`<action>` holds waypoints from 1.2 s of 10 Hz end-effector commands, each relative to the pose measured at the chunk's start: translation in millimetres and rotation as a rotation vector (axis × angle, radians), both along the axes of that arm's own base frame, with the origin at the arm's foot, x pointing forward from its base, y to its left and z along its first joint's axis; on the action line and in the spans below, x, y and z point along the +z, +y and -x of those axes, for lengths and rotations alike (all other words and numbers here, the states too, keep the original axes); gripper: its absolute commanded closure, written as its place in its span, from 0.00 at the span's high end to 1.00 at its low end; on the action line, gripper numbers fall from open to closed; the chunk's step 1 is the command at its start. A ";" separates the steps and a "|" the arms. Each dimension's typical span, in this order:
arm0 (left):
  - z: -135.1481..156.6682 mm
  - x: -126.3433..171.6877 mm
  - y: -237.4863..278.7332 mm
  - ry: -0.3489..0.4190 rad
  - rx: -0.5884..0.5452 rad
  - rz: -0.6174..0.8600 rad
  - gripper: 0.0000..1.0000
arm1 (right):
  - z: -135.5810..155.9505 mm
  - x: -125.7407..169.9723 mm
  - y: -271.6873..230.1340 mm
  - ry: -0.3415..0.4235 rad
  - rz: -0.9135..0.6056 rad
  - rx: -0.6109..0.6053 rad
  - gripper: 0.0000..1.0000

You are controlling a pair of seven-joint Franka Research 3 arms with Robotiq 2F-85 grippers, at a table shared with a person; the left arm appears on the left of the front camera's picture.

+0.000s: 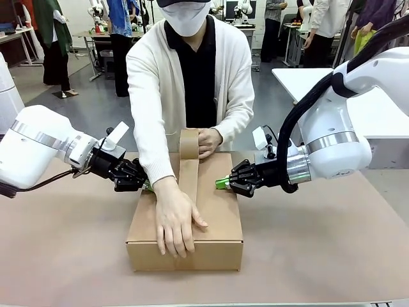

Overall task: Wrap the clocks to prevent damage.
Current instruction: After the human seals the box with tape, release both hands from the side flaps of the Package Box.

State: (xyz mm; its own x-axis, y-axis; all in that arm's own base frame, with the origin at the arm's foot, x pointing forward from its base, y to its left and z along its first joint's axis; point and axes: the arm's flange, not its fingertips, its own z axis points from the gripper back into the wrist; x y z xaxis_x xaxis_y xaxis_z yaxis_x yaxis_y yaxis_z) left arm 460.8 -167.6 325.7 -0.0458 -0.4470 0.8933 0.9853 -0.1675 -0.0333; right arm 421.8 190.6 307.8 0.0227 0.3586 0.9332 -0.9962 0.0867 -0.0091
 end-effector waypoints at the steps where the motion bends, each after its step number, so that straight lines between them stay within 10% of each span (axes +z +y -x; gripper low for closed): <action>1: 0.5 -2.9 -0.8 -0.013 0.000 -0.008 0.00 | 0.7 -5.9 1.3 0.009 0.010 -0.005 0.01; 12: 0.5 -2.9 -0.8 -0.013 0.000 -0.008 0.00 | 0.7 -5.9 1.3 0.009 0.010 -0.005 0.01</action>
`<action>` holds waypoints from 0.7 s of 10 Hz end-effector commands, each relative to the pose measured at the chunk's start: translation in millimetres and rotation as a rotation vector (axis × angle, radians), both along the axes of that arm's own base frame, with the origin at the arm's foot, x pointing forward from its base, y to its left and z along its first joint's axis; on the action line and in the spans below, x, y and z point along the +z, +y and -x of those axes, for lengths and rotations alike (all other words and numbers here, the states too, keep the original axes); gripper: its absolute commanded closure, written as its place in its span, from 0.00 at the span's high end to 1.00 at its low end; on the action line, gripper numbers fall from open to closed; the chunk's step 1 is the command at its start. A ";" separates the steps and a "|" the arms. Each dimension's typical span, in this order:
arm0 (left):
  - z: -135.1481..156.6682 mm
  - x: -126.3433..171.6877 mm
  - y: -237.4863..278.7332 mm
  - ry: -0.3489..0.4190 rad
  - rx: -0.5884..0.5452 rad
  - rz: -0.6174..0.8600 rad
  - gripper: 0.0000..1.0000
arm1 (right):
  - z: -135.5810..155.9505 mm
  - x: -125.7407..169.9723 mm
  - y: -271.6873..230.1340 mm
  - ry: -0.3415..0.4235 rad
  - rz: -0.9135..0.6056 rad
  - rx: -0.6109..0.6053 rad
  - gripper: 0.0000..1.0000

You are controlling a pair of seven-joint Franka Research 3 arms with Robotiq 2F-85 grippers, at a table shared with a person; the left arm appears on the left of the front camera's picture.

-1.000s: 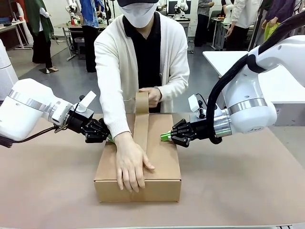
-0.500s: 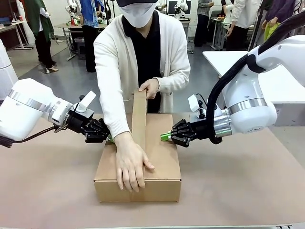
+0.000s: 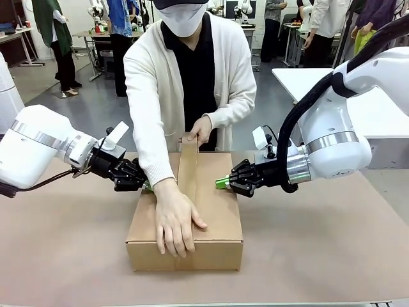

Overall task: Wrap the clocks to prevent damage.
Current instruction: After the human seals the box with tape, release both hands from the side flaps of the Package Box.

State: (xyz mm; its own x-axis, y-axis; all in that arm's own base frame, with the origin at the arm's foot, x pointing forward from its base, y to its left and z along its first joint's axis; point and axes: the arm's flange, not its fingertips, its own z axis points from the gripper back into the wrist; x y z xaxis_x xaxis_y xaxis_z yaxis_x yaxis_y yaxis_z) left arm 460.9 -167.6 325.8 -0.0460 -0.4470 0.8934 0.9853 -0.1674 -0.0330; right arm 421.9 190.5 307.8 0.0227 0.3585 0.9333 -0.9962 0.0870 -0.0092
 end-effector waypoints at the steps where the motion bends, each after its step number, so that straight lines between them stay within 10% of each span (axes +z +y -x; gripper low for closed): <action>1: 0.6 -3.0 -0.8 -0.013 0.000 -0.008 0.00 | 0.8 -5.9 1.4 0.009 0.010 -0.005 0.01; 7: 0.6 -3.0 -0.8 -0.013 0.000 -0.008 0.00 | 0.8 -5.9 1.4 0.009 0.010 -0.005 0.01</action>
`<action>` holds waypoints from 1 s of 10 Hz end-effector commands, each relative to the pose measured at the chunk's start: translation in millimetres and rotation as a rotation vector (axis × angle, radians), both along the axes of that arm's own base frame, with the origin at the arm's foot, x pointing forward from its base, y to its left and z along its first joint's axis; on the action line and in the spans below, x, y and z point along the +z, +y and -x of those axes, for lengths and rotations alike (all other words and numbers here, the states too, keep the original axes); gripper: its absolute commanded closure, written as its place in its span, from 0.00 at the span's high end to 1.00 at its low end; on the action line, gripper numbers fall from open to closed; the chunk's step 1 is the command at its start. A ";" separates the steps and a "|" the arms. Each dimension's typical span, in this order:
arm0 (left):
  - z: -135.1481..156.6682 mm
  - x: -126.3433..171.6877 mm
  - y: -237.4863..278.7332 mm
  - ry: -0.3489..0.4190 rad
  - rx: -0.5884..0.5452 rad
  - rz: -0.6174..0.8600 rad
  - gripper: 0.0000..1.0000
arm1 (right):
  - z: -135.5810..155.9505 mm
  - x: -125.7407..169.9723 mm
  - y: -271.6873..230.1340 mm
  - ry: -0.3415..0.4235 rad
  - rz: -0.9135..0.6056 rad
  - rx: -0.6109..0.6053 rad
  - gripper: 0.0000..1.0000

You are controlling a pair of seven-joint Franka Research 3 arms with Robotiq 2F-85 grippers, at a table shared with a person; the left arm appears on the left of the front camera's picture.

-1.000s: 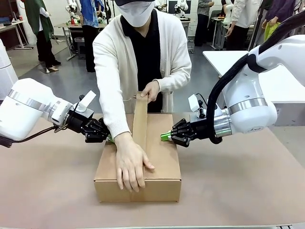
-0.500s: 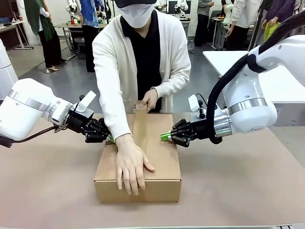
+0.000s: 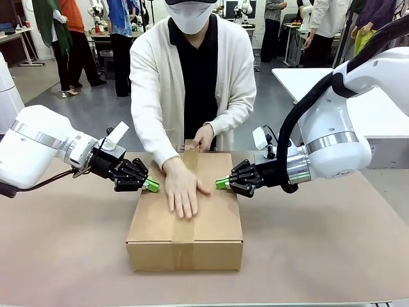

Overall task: Wrap the clocks to prevent damage.
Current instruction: After the human seals the box with tape, release both hands from the side flaps of the Package Box.

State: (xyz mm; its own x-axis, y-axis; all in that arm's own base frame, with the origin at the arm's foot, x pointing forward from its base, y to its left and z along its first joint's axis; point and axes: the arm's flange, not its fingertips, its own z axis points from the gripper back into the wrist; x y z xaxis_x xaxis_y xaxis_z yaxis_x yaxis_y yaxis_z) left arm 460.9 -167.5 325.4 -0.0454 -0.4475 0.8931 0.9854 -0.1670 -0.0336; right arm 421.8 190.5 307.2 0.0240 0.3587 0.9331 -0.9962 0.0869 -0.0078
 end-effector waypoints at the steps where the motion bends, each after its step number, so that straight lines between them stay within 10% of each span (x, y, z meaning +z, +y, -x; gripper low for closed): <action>1: 0.6 -2.7 -0.9 -0.014 0.000 -0.008 0.00 | 0.7 -5.3 1.4 0.008 0.010 -0.005 0.01; 10: 0.6 -2.7 -0.9 -0.014 0.000 -0.008 0.00 | 0.7 -5.3 1.4 0.008 0.010 -0.005 0.01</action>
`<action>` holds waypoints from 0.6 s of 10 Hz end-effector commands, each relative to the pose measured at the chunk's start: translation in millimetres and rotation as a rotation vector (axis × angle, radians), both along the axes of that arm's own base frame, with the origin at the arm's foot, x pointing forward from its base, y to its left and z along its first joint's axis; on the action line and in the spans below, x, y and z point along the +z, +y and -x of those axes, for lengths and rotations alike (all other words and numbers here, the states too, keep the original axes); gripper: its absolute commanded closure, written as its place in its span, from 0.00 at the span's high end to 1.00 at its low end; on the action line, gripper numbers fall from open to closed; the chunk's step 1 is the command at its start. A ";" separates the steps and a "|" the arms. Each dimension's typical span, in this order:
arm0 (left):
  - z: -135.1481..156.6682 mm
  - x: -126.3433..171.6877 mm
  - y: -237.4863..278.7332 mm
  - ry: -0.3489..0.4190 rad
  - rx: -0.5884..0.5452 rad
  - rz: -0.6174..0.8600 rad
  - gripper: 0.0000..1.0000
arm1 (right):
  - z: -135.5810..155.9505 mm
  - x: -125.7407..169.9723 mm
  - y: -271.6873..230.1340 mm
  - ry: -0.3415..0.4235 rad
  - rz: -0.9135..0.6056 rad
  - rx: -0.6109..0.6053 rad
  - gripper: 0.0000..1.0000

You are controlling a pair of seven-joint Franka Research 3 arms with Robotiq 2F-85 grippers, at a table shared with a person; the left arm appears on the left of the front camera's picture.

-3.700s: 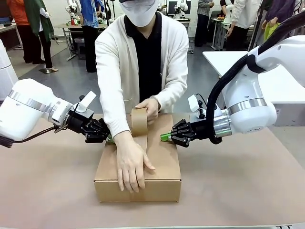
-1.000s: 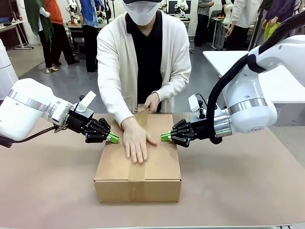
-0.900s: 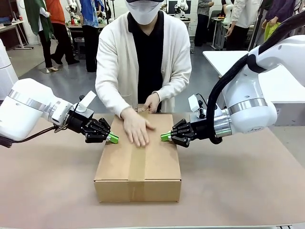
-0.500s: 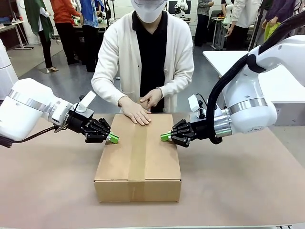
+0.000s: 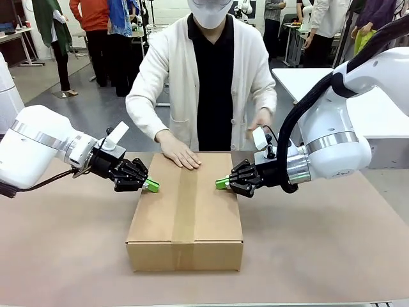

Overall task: Wrap the clocks to prevent damage.
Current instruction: After the human seals the box with tape, release both hands from the side flaps of the Package Box.

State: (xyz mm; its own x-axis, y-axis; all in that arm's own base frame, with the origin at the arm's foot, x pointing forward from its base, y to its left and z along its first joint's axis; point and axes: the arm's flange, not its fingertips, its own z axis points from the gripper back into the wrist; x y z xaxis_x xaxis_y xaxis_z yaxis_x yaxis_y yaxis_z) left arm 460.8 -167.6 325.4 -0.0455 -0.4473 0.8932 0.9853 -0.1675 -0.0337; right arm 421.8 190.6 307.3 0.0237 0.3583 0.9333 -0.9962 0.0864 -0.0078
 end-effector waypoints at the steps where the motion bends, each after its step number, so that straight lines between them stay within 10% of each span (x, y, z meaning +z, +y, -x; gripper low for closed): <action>1: 0.5 -2.7 -0.7 -0.014 0.000 -0.008 0.00 | 0.7 -5.4 1.3 0.008 0.010 -0.005 0.01; 6: 0.5 -2.7 -0.7 -0.014 0.000 -0.008 0.00 | 0.7 -5.4 1.3 0.008 0.010 -0.005 0.01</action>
